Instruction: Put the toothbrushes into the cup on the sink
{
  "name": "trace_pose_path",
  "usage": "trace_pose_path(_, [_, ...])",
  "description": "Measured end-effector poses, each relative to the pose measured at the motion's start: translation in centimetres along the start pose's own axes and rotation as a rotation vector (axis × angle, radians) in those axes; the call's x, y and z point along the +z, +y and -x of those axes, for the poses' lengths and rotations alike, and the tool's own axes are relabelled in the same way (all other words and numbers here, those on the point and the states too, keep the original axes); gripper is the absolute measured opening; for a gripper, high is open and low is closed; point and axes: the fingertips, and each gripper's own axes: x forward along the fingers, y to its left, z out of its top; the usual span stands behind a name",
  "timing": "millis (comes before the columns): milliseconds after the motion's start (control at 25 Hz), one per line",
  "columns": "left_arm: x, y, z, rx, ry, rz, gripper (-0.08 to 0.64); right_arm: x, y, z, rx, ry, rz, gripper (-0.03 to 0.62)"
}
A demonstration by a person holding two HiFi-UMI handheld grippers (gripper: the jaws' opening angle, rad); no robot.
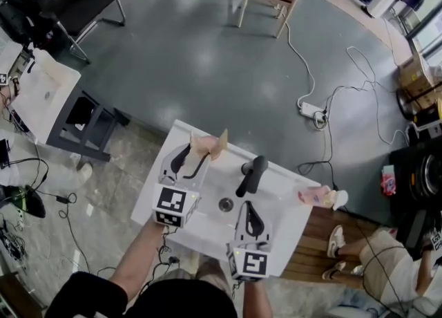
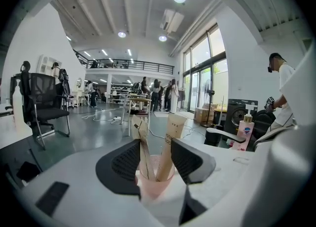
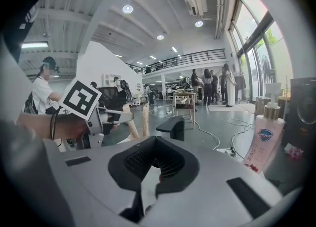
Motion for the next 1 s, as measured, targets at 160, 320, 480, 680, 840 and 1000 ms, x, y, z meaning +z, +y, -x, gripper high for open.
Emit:
trace_pose_path(160, [0.9, 0.1, 0.6, 0.007, -0.014, -0.004, 0.178, 0.8, 0.1, 0.1, -0.003, -0.006, 0.005, -0.002])
trace_pose_path(320, [1.9, 0.2, 1.6, 0.019, -0.035, -0.015, 0.178, 1.2, 0.8, 0.4, 0.029, -0.028, 0.018, -0.002])
trace_pose_path(480, [2.9, 0.1, 3.1, 0.044, -0.039, -0.020, 0.178, 2.1, 1.4, 1.1, 0.047, -0.050, 0.034, -0.002])
trace_pose_path(680, [4.7, -0.5, 5.7, 0.059, -0.070, -0.029, 0.176, 3.5, 2.0, 2.8, 0.058, -0.067, 0.050, -0.002])
trace_pose_path(840, [6.2, -1.5, 8.3, 0.067, -0.100, -0.044, 0.175, 4.4, 2.7, 4.5, 0.084, -0.111, 0.062, -0.002])
trace_pose_path(1000, [7.4, -2.6, 11.5, 0.073, -0.129, -0.062, 0.170, 5.9, 3.5, 6.3, 0.105, -0.154, 0.080, -0.002])
